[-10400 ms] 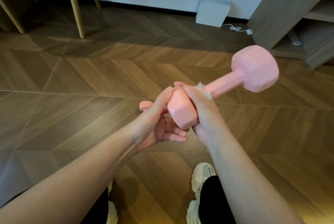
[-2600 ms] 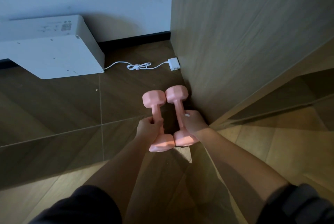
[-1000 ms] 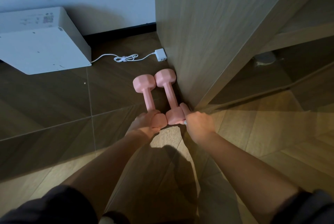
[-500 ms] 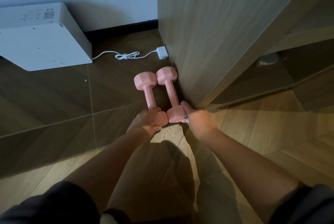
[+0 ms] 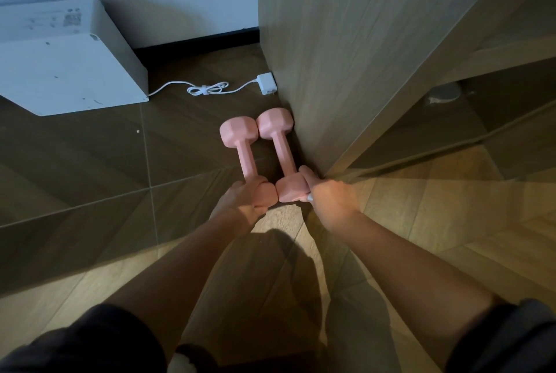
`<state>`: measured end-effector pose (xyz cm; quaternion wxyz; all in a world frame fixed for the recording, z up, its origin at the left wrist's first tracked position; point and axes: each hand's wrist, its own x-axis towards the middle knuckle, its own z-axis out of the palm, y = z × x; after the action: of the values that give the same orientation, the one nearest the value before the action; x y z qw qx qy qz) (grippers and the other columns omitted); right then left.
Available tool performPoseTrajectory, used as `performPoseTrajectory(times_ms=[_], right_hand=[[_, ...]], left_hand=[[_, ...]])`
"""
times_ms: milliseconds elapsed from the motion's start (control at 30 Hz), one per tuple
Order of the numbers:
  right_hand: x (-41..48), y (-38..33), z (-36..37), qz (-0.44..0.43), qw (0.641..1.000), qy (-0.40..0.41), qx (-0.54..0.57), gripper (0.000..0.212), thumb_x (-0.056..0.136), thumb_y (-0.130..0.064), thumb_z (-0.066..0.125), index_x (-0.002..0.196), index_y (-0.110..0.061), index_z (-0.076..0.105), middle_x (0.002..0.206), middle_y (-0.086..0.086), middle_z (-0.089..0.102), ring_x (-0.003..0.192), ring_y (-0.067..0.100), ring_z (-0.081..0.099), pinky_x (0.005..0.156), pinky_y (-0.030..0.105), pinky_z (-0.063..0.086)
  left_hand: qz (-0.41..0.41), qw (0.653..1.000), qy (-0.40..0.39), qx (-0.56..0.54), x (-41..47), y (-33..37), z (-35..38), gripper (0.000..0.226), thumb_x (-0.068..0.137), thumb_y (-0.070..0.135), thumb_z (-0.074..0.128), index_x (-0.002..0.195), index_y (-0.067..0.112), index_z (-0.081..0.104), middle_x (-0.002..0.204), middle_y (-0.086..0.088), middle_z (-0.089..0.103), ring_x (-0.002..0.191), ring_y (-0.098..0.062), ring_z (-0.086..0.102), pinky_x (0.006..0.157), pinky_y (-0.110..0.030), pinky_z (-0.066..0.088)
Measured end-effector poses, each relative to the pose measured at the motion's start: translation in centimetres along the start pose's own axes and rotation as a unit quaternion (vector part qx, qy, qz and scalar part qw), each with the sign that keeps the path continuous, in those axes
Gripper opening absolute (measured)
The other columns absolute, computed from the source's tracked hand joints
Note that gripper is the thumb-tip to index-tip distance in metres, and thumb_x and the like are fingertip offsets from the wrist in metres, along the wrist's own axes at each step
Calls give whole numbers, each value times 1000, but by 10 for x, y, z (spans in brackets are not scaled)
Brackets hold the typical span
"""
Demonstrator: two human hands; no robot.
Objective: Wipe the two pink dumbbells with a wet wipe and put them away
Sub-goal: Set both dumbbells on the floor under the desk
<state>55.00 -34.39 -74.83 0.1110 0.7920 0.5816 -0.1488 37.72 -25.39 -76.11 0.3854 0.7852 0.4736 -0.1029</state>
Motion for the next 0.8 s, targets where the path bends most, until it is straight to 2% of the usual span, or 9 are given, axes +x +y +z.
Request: performPoseTrajectory(times_ms=[267, 367, 467, 567, 633, 733, 800], right_hand=[[-1, 0, -1, -4, 1000, -9, -8, 64, 100, -14, 52, 152, -23, 16, 104, 7, 67, 88, 24, 71, 72, 36, 57], [-1, 0, -2, -5, 1000, -16, 7, 67, 100, -25, 55, 153, -25, 14, 105, 6, 67, 90, 24, 69, 72, 35, 56], [-12, 2, -6, -5, 995, -52, 82, 78, 97, -40, 58, 156, -30, 8, 109, 1, 67, 90, 18, 67, 72, 29, 53], [-33, 7, -16, -3, 973, -83, 218, 78, 94, -33, 61, 155, -29, 13, 130, 0, 59, 97, 16, 64, 72, 23, 49], [-42, 13, -23, 8, 952, -105, 287, 67, 94, -25, 59, 150, -25, 23, 136, 3, 53, 104, 16, 61, 75, 23, 44], [-48, 23, -27, 16, 944, -102, 313, 25, 98, -17, 50, 121, -23, 43, 111, 2, 56, 87, 12, 58, 68, 24, 44], [-51, 27, -30, 23, 940, -94, 327, 13, 98, -11, 48, 103, -23, 50, 106, -2, 51, 96, 17, 58, 77, 25, 44]], left_hand=[[-9, 1000, -14, 17, -2, 6, -3, 63, 89, 20, 71, 144, 27, 41, 135, -12, 54, 120, -29, 56, 102, -42, 48], [-15, 1000, -18, 18, -4, 7, -3, 64, 89, 19, 70, 145, 26, 40, 138, -13, 52, 123, -31, 54, 103, -43, 46], [-33, 999, -23, 23, -6, 12, -5, 69, 90, 20, 69, 149, 28, 34, 140, -14, 50, 123, -32, 54, 103, -43, 45], [-51, 998, -20, 34, -14, 15, -9, 79, 88, 20, 70, 152, 32, 25, 142, -12, 47, 122, -32, 55, 99, -44, 49], [-49, 998, -16, 45, -23, 17, -14, 81, 86, 18, 71, 151, 31, 24, 140, -11, 46, 122, -32, 54, 97, -46, 51], [-43, 996, -25, 80, -33, 18, -29, 81, 84, 18, 72, 150, 27, 26, 144, -10, 42, 129, -32, 49, 100, -45, 47], [-42, 992, -39, 117, -38, 21, -42, 75, 85, 21, 70, 149, 23, 31, 148, -8, 40, 135, -31, 42, 106, -46, 42]])
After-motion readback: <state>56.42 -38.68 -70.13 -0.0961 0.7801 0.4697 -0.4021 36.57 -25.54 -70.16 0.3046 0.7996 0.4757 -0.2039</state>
